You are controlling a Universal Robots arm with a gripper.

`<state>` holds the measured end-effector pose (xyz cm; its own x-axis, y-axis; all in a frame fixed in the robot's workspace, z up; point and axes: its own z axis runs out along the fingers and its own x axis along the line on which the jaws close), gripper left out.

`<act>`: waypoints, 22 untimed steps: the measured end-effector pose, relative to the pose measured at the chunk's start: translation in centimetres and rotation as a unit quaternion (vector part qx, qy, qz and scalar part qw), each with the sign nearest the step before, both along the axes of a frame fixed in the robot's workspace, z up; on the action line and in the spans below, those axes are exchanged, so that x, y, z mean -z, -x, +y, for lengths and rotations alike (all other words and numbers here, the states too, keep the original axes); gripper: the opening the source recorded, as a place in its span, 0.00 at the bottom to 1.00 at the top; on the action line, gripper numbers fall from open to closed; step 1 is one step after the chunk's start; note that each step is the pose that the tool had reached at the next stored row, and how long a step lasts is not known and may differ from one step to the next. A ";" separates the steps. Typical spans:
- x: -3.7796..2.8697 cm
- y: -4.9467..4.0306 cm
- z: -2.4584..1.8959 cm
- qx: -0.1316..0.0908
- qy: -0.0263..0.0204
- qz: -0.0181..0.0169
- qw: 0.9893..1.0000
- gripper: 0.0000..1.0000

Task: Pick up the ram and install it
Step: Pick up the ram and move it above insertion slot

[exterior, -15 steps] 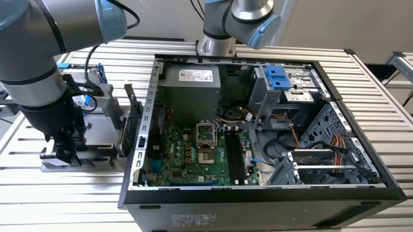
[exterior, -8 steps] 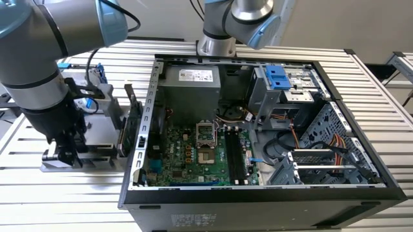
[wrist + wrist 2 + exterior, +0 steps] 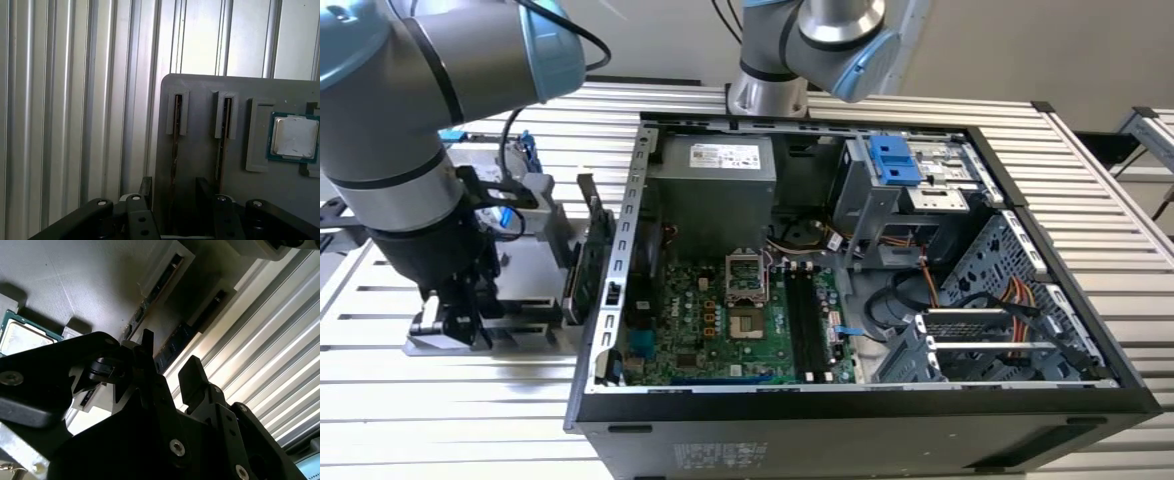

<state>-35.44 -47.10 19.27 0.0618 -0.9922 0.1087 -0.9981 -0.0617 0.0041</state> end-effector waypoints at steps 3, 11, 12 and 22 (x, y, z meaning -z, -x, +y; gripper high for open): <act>0.11 0.02 -0.01 0.000 0.000 0.000 1.000 1.00; 0.32 0.02 -0.37 0.000 0.000 0.000 1.000 1.00; 0.32 0.02 -0.37 0.000 0.000 0.000 1.000 1.00; 0.32 0.02 -0.37 0.000 0.000 0.000 1.000 1.00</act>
<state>-35.46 -47.47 18.95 0.0618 -0.9922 0.1082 -0.9981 -0.0617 0.0039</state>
